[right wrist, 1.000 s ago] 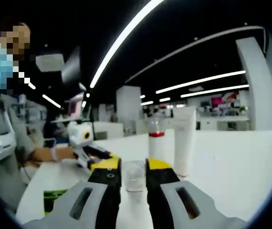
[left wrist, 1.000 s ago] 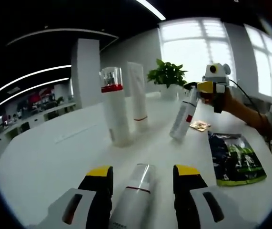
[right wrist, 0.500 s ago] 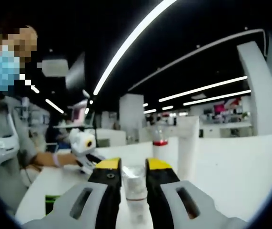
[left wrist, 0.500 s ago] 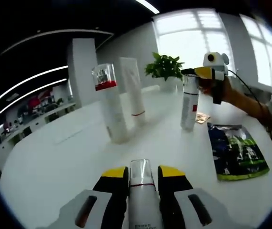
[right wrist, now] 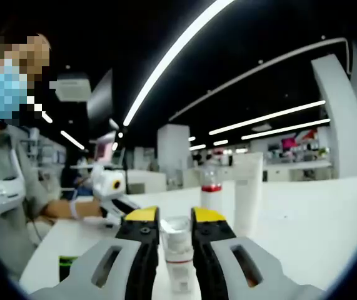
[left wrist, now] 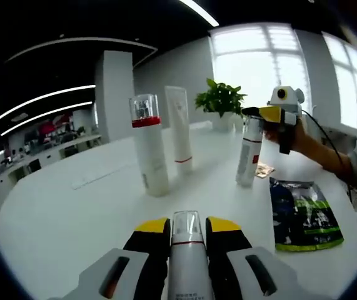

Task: Arrange the skincare products in the storage area until every visible bottle or jar stands upright without overlapping.

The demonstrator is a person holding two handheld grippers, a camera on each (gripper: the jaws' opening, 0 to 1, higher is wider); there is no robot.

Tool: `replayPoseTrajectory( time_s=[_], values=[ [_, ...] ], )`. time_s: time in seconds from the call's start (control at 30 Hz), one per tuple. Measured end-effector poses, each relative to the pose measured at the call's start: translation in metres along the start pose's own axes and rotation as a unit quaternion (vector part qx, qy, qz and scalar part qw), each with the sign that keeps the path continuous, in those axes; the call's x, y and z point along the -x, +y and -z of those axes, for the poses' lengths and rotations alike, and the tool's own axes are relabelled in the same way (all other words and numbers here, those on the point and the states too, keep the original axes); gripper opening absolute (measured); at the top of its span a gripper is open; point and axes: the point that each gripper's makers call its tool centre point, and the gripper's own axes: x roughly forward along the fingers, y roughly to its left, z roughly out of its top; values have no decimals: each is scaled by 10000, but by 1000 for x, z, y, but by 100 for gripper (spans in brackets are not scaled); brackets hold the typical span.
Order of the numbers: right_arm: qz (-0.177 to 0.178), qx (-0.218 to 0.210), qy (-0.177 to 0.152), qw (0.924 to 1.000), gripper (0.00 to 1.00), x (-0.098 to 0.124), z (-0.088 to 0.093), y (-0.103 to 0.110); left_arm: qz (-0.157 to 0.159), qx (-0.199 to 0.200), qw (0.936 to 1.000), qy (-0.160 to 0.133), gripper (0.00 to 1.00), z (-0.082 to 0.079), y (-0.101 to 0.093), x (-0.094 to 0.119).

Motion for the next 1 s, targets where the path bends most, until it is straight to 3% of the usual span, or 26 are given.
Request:
replayPoseTrajectory(
  time_s=[0.1, 0.2, 0.3, 0.4, 0.5, 0.63, 0.8, 0.9, 0.93, 1.0],
  values=[
    [-2, 0, -2, 10000, 18, 0, 0, 1, 31, 210, 9996, -191, 23, -6, 1, 2],
    [-5, 3, -6, 10000, 18, 0, 0, 1, 56, 260, 9995, -143, 22, -4, 2, 2],
    [-16, 0, -6, 10000, 18, 0, 0, 1, 116, -484, 9978, 434, 22, 14, 0, 2],
    [-20, 3, -2, 10000, 18, 0, -1, 1, 123, -870, 9918, 930, 23, 29, -4, 4],
    [-32, 0, 0, 10000, 18, 0, -1, 1, 51, -959, 9911, 916, 22, 28, -4, 4],
    [-69, -5, 14, 10000, 18, 0, 0, 3, 132, -795, 9927, 902, 24, 24, -4, 9],
    [-67, 18, 27, 10000, 18, 1, 0, 3, 58, -608, 9932, 995, 36, 22, -2, 13],
    [-61, 29, 22, 10000, 18, 1, 0, 3, 146, -317, 9941, 1022, 36, 17, -6, 12],
    [-67, 19, 16, 10000, 18, 1, 0, 3, 211, -103, 9931, 1150, 36, 16, -8, 12],
    [-82, 16, 7, 10000, 18, 0, 0, 4, 222, -127, 9929, 1162, 37, 8, -7, 9]
  ],
)
